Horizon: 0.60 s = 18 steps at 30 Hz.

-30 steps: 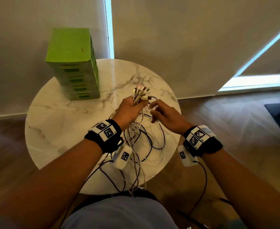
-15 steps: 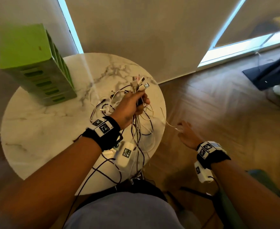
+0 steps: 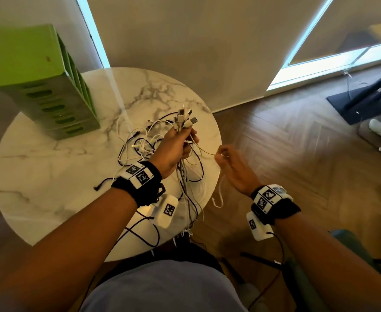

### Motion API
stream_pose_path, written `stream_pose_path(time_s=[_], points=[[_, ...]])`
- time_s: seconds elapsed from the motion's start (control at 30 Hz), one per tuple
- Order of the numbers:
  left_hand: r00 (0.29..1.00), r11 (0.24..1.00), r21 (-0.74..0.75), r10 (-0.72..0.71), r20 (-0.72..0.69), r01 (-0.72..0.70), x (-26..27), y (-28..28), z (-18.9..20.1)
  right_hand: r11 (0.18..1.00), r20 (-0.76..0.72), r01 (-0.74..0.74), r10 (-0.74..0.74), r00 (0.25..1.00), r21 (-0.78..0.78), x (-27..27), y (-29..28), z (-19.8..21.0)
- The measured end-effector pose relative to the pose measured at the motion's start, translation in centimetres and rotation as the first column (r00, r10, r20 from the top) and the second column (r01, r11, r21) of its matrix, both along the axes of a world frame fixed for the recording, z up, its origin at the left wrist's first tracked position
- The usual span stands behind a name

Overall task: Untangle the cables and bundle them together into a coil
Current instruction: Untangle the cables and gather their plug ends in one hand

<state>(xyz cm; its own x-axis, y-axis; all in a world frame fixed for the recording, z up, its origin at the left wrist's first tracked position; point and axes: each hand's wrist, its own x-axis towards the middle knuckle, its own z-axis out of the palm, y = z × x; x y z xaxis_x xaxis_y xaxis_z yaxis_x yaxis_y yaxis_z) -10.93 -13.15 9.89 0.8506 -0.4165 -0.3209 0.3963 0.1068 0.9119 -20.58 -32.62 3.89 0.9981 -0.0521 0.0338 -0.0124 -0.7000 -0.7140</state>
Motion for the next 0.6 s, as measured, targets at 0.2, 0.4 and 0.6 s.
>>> stream_pose_path(time_s=[0.2,0.4,0.6], points=[[0.999,0.999,0.007,0.042,-0.003,-0.042,0.8,1.2,0.4,0.950,-0.155,0.023,-0.075,0.985,-0.313,-1.6,-4.6,-1.4],[0.999,0.997,-0.076,-0.022,-0.045,0.019,0.8,1.5,0.6,0.938,-0.240,-0.034,-0.053,0.969,-0.344,-1.6,-4.0,-1.0],[0.999,0.999,-0.042,0.015,-0.041,-0.017,1.1,0.9,0.3,0.962,-0.269,-0.260,0.273,0.924,0.081,2.6,5.1,3.9]])
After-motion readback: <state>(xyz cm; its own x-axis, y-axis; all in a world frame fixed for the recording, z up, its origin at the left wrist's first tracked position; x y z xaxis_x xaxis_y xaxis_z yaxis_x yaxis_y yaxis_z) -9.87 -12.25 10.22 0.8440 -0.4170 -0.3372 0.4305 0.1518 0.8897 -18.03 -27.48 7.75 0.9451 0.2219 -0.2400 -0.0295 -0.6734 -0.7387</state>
